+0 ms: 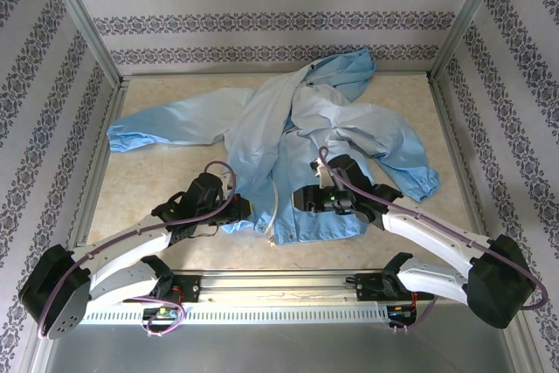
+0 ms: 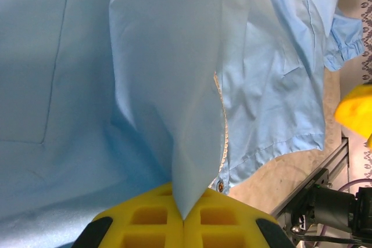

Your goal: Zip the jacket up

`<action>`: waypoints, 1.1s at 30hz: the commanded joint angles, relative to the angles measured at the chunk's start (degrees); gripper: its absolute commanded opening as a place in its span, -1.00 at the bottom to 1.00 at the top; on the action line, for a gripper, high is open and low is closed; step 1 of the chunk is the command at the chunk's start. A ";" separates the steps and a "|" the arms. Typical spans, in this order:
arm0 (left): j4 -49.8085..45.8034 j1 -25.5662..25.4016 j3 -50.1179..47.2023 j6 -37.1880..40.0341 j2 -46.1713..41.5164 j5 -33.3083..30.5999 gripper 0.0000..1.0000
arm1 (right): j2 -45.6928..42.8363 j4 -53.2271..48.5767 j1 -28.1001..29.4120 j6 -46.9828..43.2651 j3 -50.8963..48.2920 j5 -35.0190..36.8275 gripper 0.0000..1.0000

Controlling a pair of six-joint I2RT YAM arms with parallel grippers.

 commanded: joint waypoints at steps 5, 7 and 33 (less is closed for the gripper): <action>6.09 1.29 -1.74 -3.49 -0.14 1.60 -1.00 | 5.12 11.46 3.93 11.25 -1.42 -1.42 -0.09; 6.99 1.35 -2.14 -4.23 0.08 1.64 -1.00 | 6.77 15.02 4.48 13.77 -1.96 -2.54 -0.09; 10.78 1.56 -6.82 -11.06 -3.25 1.98 -1.00 | 23.73 22.27 9.12 16.92 1.63 -4.69 0.02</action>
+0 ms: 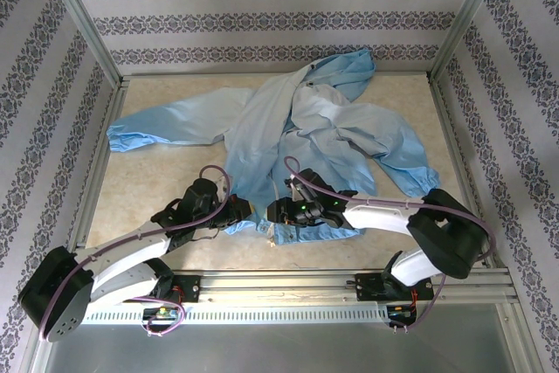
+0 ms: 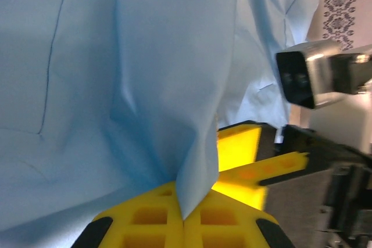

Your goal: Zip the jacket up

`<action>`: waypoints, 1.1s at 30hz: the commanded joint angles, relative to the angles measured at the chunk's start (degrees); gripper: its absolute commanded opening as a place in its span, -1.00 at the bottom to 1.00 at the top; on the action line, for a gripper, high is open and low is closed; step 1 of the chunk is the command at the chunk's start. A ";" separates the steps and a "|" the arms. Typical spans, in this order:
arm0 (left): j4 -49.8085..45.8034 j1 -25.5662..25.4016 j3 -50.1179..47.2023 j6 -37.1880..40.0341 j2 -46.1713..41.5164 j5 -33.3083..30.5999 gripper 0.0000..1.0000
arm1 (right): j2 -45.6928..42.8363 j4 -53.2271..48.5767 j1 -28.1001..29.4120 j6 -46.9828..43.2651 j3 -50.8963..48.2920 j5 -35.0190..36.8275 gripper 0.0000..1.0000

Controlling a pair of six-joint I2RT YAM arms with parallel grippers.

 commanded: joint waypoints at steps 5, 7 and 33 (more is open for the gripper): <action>-1.95 0.82 -1.77 -1.27 -2.19 -2.02 -1.00 | 0.34 4.77 0.77 0.01 2.68 -3.18 -0.49; -2.51 0.80 -2.07 -1.55 -2.32 -2.29 -1.00 | -1.39 2.76 0.79 -1.30 3.05 -2.51 -0.68; -25.60 1.09 12.39 11.37 -9.04 -1.27 -0.09 | -5.40 -1.48 0.80 -5.41 7.27 1.76 -1.00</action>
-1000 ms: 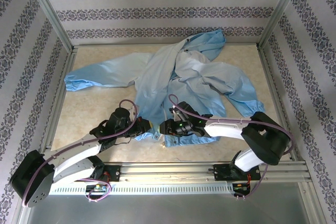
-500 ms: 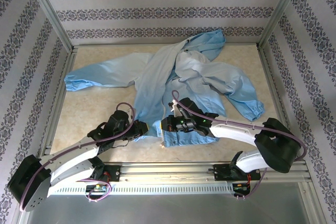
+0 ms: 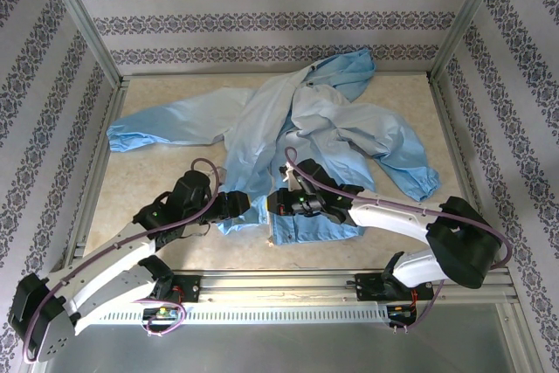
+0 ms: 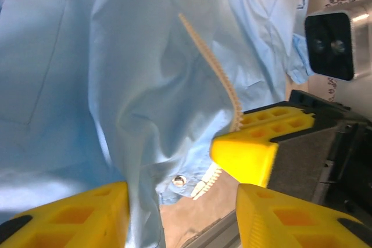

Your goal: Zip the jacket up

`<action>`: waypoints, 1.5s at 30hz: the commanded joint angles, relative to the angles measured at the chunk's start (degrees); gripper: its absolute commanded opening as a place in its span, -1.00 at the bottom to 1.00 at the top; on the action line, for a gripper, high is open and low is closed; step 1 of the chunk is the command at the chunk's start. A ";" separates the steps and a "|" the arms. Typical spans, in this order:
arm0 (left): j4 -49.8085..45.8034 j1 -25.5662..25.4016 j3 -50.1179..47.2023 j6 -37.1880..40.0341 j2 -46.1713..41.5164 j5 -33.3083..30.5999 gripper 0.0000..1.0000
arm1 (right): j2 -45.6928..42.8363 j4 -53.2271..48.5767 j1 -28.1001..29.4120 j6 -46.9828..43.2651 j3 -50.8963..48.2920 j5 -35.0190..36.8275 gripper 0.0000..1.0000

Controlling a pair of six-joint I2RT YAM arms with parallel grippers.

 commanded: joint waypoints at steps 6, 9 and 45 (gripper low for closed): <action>0.20 0.02 0.97 3.14 2.97 3.43 -0.28 | 2.87 -1.77 0.38 -1.24 4.90 1.42 -1.00; 0.62 -0.08 -1.28 3.59 4.36 2.90 -0.34 | 4.41 -1.37 0.36 -0.52 4.51 1.91 -1.00; 7.88 2.56 -10.43 -1.59 -13.09 5.75 -0.24 | 3.19 5.06 -6.09 0.77 7.01 -15.70 -1.00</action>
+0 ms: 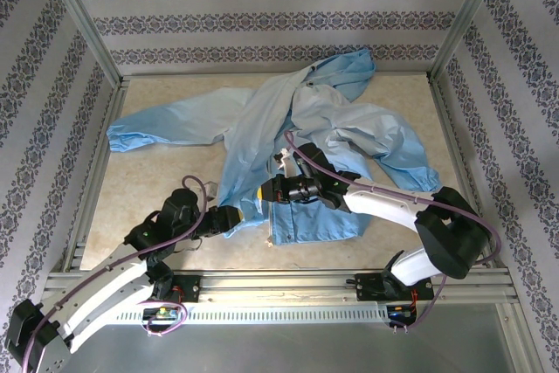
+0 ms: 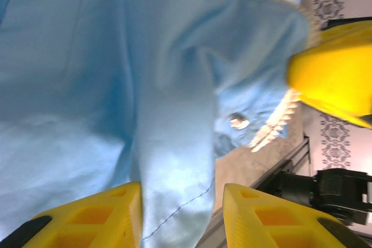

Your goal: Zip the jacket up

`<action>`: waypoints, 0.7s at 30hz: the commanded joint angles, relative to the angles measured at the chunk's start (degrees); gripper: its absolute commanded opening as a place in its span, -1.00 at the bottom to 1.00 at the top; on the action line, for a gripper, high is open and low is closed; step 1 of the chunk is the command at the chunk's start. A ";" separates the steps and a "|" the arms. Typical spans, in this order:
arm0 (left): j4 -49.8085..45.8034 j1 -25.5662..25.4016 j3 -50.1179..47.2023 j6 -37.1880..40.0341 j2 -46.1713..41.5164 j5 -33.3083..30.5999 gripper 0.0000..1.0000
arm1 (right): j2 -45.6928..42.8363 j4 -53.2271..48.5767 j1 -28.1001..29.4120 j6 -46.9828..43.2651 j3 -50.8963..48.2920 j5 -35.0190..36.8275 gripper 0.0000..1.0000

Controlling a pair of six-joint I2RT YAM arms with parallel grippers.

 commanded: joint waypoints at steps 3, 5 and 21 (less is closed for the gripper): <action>4.17 0.91 2.07 0.45 0.06 2.56 -0.22 | -2.29 2.88 -1.71 1.19 1.81 -4.06 -1.00; 5.84 0.92 2.17 0.04 0.67 3.45 -0.21 | -2.74 3.14 -2.10 1.53 1.81 -4.41 -1.00; 7.77 0.98 4.40 2.75 11.61 2.56 -0.41 | -3.50 2.50 -1.54 2.11 1.24 -4.33 -1.00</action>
